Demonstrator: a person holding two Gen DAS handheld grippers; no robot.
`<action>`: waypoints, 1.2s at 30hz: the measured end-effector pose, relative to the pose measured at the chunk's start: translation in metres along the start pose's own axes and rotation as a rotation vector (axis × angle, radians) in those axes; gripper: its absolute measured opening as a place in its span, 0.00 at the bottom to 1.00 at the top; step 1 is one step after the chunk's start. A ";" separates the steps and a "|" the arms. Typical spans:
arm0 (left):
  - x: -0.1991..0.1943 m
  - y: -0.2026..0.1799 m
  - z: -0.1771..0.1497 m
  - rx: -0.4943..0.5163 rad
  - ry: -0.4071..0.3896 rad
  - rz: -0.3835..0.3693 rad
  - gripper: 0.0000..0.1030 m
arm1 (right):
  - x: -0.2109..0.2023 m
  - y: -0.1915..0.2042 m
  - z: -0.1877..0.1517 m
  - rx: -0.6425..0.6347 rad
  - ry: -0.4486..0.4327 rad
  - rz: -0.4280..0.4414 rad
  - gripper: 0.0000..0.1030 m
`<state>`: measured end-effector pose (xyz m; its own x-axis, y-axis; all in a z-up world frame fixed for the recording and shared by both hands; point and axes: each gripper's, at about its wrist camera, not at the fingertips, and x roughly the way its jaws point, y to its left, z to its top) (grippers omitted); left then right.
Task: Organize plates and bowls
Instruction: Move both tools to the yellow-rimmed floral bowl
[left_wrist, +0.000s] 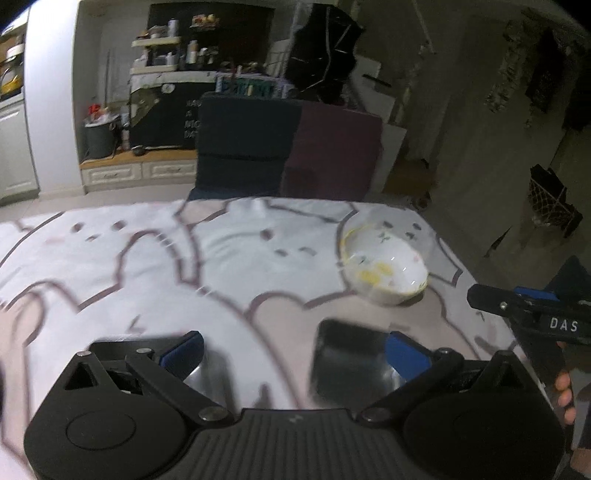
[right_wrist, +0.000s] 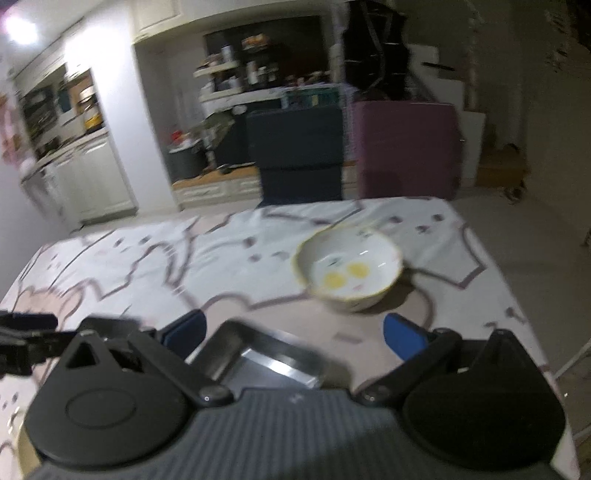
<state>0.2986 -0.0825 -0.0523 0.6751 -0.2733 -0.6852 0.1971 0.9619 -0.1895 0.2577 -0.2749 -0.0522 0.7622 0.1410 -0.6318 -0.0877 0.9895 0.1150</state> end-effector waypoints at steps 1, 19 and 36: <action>0.011 -0.008 0.006 -0.002 -0.003 -0.003 1.00 | 0.006 -0.011 0.005 0.013 -0.008 -0.013 1.00; 0.197 -0.063 0.057 -0.056 0.076 -0.007 0.61 | 0.147 -0.132 0.028 0.250 0.033 -0.054 0.74; 0.252 -0.059 0.063 -0.046 0.137 -0.052 0.11 | 0.221 -0.140 0.031 0.288 0.104 -0.018 0.29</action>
<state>0.5019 -0.2089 -0.1700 0.5607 -0.3221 -0.7628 0.1941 0.9467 -0.2571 0.4585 -0.3832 -0.1841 0.6907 0.1407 -0.7093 0.1220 0.9441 0.3061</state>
